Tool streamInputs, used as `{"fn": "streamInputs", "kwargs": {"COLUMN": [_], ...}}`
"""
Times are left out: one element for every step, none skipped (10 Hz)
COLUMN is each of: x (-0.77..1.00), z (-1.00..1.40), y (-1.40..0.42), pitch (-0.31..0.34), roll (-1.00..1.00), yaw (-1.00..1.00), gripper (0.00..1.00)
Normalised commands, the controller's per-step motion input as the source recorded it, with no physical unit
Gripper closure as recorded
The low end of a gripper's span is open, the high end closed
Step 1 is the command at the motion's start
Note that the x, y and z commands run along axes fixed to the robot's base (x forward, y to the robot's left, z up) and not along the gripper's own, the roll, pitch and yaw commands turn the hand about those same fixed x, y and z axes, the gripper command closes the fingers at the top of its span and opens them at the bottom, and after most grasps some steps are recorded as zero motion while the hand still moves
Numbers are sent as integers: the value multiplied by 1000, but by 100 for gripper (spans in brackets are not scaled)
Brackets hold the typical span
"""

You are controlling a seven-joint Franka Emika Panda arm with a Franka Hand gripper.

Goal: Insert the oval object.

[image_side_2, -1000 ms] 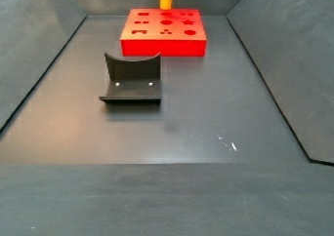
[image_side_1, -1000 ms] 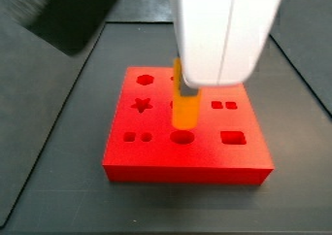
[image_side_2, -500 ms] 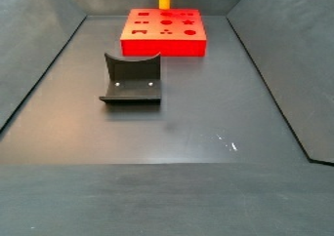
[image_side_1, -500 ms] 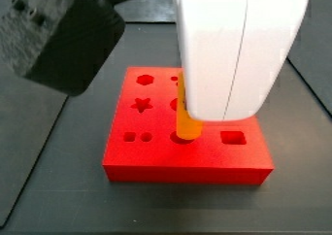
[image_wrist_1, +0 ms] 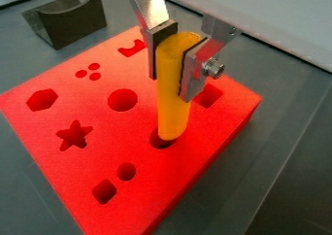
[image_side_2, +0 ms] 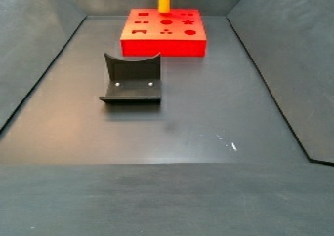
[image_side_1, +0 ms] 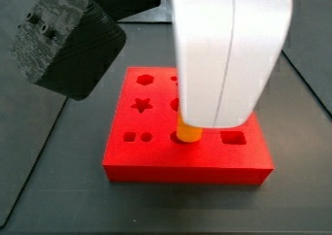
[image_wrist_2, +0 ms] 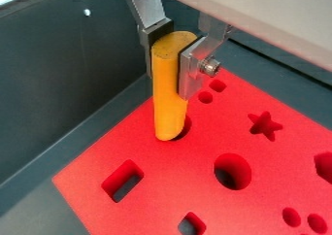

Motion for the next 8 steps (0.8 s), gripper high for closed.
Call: {"fn": "streamInputs", "kwargs": {"x": [0, 0, 0, 0, 0, -54, -157, -123], "z": [-94, -63, -31, -51, 0, 0, 0, -20], "y": [169, 183, 51, 11, -51, -126, 0, 0], "pitch": [0, 0, 0, -3, -4, -17, -21, -36], "roll": [-226, -229, -147, -124, -71, 0, 0, -37], "yaw": [-363, -360, -317, -220, -29, 0, 6, 34], "gripper": [100, 100, 100, 100, 100, 100, 100, 100]}}
